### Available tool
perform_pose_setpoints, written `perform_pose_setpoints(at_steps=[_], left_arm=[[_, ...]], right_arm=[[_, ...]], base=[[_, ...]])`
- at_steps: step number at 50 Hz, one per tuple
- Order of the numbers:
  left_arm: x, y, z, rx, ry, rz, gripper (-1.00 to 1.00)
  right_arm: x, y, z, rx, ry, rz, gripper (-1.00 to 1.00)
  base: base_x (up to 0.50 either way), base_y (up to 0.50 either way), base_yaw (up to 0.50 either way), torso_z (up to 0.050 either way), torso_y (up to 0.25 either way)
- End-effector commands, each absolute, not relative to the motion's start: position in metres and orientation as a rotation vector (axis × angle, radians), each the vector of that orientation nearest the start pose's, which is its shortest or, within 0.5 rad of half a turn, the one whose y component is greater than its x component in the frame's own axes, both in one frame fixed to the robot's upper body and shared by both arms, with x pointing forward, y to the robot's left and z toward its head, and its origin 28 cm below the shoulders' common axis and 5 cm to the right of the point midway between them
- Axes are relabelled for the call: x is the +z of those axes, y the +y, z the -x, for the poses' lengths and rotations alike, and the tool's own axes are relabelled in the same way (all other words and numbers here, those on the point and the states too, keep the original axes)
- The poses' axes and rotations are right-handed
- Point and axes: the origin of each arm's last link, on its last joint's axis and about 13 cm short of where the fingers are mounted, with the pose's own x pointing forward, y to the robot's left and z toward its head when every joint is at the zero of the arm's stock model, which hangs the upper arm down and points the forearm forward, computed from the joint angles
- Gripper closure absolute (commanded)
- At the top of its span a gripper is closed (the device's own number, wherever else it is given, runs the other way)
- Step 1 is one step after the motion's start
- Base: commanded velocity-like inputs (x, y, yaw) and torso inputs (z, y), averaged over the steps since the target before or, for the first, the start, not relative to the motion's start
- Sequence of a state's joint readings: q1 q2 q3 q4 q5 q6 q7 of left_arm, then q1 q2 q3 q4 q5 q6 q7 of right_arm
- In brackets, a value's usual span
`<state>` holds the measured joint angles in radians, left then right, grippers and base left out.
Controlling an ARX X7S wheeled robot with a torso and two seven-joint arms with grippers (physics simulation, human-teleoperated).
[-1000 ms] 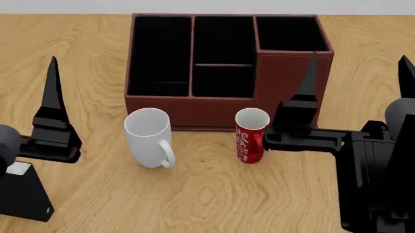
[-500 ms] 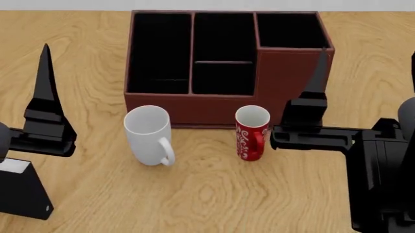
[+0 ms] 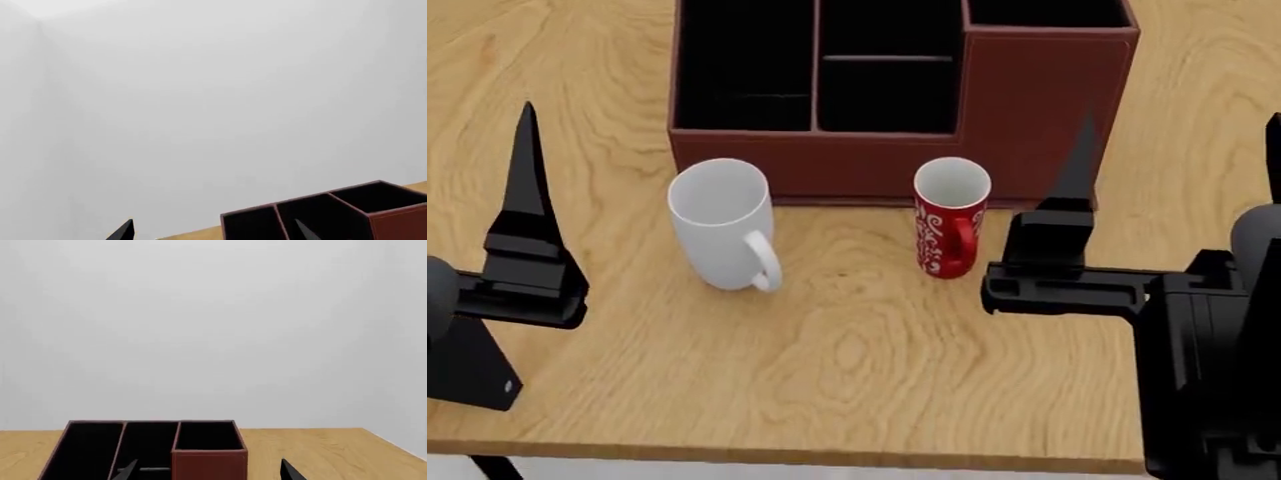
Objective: Pick up the white mug and place it to the right of the caddy.
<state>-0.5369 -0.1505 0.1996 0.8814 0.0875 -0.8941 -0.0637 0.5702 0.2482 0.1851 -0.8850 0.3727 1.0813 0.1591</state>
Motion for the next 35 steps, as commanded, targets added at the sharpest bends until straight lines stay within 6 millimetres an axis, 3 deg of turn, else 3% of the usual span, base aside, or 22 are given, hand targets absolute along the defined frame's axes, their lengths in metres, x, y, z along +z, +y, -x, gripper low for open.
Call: perform_pose_setpoints(at_steps=[1,25,35], left_arm=[[0.2316,0.2017,-0.2230,-0.010,-0.519,-0.217,-1.00],[0.2278,0.2011,-0.2244,-0.016,-0.519,-0.212,-1.00],[0.2266,0.2033,-0.2224,-0.010,-0.523,-0.197,-1.00]], right_arm=[[0.2366,-0.1393,-0.2210,-0.060,-0.376,0.025,-1.00],[0.2362,-0.1404,-0.2197,-0.062,-0.379,0.022,-1.00],[0.2391,-0.1410,-0.2179,-0.072,-0.403,-0.006,-1.00]], base=[[0.00,0.00,0.00,0.000,-0.158],[0.00,0.00,0.00,0.000,-0.159],[0.00,0.00,0.00,0.000,-0.008]])
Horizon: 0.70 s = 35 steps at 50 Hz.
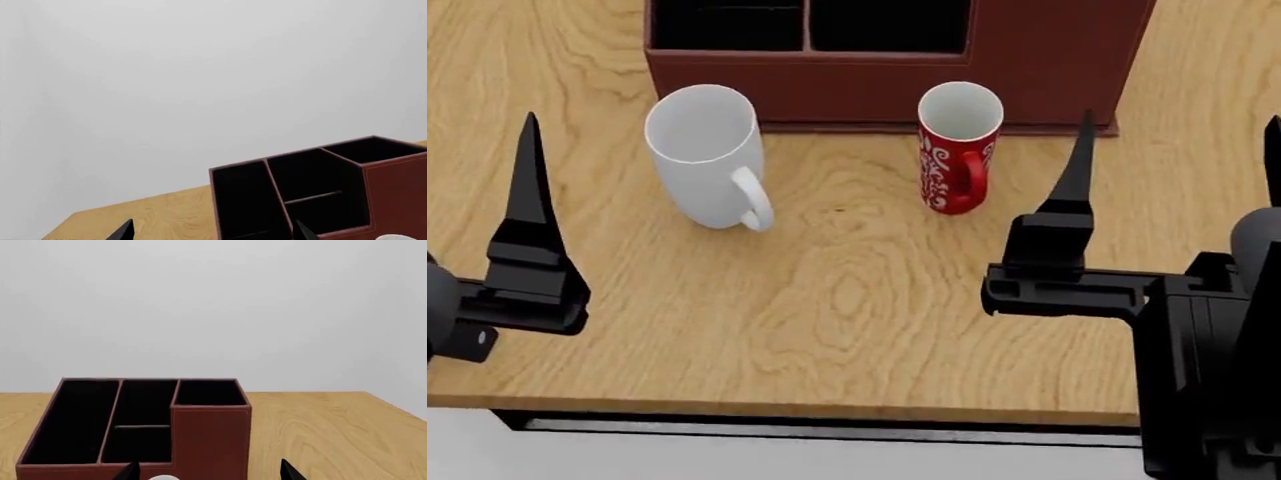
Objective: Pick up the white mug and place it to the right of the caddy.
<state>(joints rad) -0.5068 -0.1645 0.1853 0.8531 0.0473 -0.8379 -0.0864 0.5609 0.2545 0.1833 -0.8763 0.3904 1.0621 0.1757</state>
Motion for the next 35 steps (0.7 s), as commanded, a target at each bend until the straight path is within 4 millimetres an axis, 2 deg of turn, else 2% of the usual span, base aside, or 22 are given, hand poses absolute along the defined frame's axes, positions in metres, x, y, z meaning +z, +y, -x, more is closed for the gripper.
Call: perform_pose_setpoints(at_steps=[1,7,27,35], left_arm=[[0.2263,0.2035,-0.2224,-0.010,-0.523,-0.195,-1.00],[0.2249,0.2045,-0.2222,-0.005,-0.520,-0.190,-1.00],[0.2239,0.2055,-0.2190,0.001,-0.518,-0.184,-1.00],[0.2245,0.2074,-0.2170,0.008,-0.516,-0.187,-1.00]], right_arm=[[0.2392,-0.1411,-0.2178,-0.072,-0.408,-0.008,-1.00],[0.2379,-0.1412,-0.2176,-0.076,-0.420,-0.005,-1.00],[0.2370,-0.1403,-0.2171,-0.064,-0.421,-0.002,-1.00],[0.2372,-0.1398,-0.2170,-0.073,-0.421,0.004,-1.00]], base=[[0.00,0.00,0.00,0.000,0.000],[0.00,-0.07,0.00,0.000,0.000],[0.00,-0.28,0.00,0.000,0.000],[0.00,-0.03,0.00,0.000,0.000]])
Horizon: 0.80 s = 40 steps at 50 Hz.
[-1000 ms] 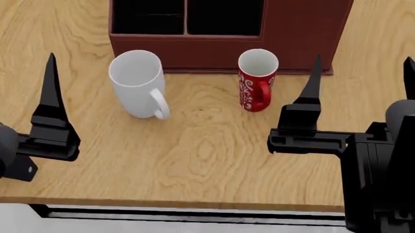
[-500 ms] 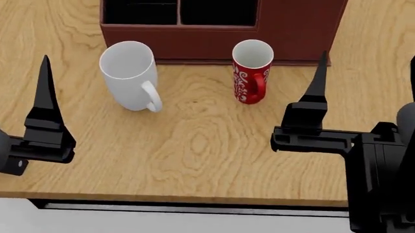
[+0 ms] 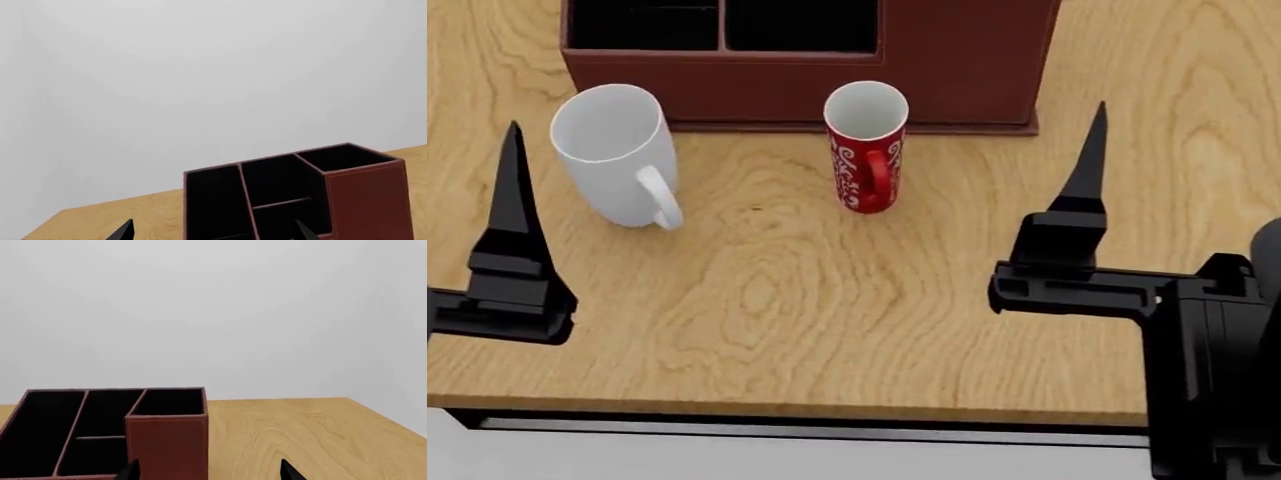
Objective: Pick up the white mug and place it to the right of the caddy.
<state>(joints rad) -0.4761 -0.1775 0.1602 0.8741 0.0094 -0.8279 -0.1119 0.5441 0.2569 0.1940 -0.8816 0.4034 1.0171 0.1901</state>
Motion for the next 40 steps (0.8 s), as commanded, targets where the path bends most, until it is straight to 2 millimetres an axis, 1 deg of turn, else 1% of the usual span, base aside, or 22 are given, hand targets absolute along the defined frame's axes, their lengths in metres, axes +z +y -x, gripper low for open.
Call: perform_pose_setpoints(at_steps=[1,7,10,27,40], left_arm=[[0.2246,0.2075,-0.2168,0.008,-0.516,-0.188,-1.00],[0.2243,0.2074,-0.2178,0.006,-0.516,-0.187,-1.00],[0.2238,0.2073,-0.2189,0.005,-0.513,-0.186,-1.00],[0.2232,0.2050,-0.2217,-0.001,-0.511,-0.185,-1.00],[0.2238,0.2053,-0.2188,0.002,-0.513,-0.182,-1.00]], right_arm=[[0.2374,-0.1399,-0.2171,-0.076,-0.421,0.001,-1.00],[0.2375,-0.1408,-0.2185,-0.078,-0.419,-0.025,-1.00],[0.2372,-0.1416,-0.2187,-0.079,-0.422,-0.029,-1.00],[0.2346,-0.1446,-0.2202,-0.086,-0.415,-0.030,-1.00],[0.2335,-0.1452,-0.2176,-0.085,-0.412,-0.031,-1.00]], base=[[0.00,0.00,0.00,0.000,0.000],[0.00,0.00,0.00,0.000,0.000],[0.22,-0.01,0.00,0.000,0.000],[0.31,-0.02,0.00,0.000,0.000],[0.35,-0.02,0.00,0.000,0.000]])
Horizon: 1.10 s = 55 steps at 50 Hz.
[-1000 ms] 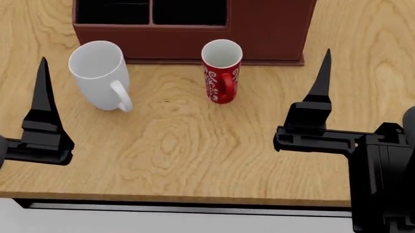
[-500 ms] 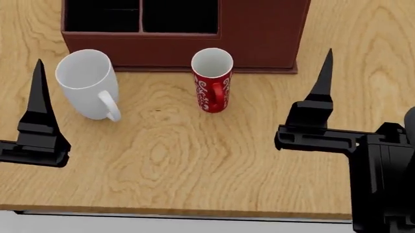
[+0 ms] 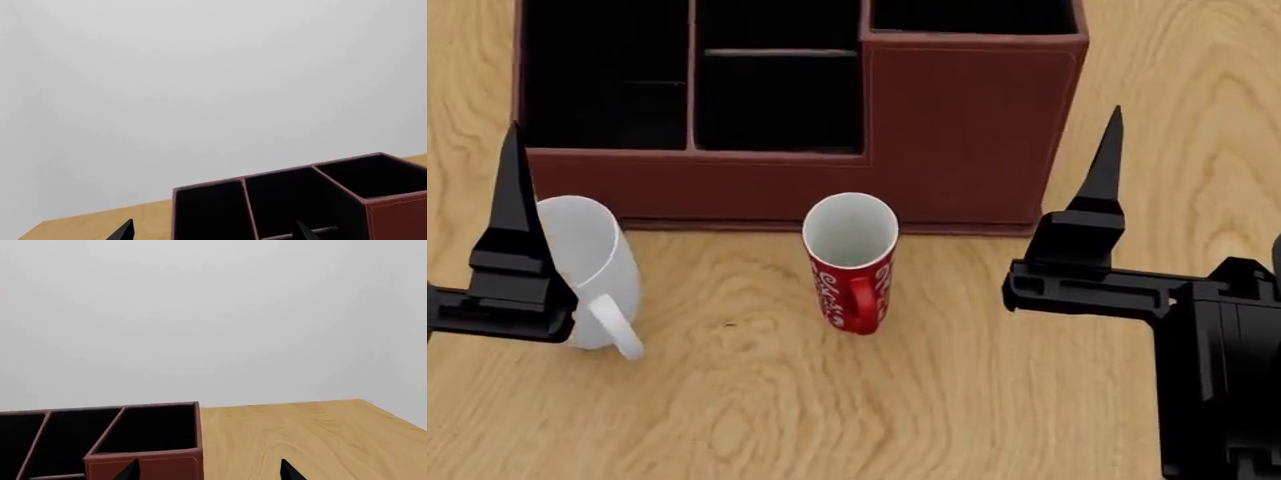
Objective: Pick up the white mug and place it to the right of the caddy.
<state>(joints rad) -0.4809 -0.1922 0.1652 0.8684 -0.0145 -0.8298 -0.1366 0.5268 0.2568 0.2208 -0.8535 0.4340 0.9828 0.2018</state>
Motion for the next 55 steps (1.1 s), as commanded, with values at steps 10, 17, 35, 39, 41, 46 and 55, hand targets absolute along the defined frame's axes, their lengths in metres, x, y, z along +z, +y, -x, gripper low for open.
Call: perform_pose_setpoints(at_steps=[10,17,35,39,41,46,55], left_arm=[[0.224,0.206,-0.217,0.006,-0.514,-0.179,-1.00],[0.224,0.206,-0.217,0.007,-0.518,-0.174,-1.00],[0.225,0.207,-0.215,0.010,-0.519,-0.172,-1.00],[0.225,0.208,-0.214,0.013,-0.519,-0.172,-1.00],[0.226,0.208,-0.213,0.018,-0.521,-0.172,-1.00],[0.226,0.210,-0.210,0.029,-0.520,-0.173,-1.00],[0.225,0.217,-0.202,0.068,-0.511,-0.178,-1.00]], right_arm=[[0.233,-0.145,-0.215,-0.081,-0.407,-0.029,-1.00],[0.233,-0.145,-0.214,-0.077,-0.406,-0.023,-1.00],[0.234,-0.146,-0.210,-0.077,-0.410,-0.018,-1.00],[0.237,-0.146,-0.206,-0.072,-0.416,-0.018,-1.00],[0.240,-0.145,-0.202,-0.064,-0.427,-0.011,-1.00],[0.248,-0.140,-0.192,-0.017,-0.428,-0.010,-1.00],[0.271,-0.118,-0.167,0.127,-0.432,-0.008,-1.00]], base=[[0.35,-0.02,0.00,0.000,0.000],[0.34,-0.01,0.00,0.000,0.002],[0.14,0.00,0.00,0.000,0.001],[0.00,0.00,0.00,0.000,0.000],[0.00,0.00,0.00,0.000,0.000],[0.00,0.00,0.00,0.000,0.000],[0.00,0.00,0.00,0.000,0.000]])
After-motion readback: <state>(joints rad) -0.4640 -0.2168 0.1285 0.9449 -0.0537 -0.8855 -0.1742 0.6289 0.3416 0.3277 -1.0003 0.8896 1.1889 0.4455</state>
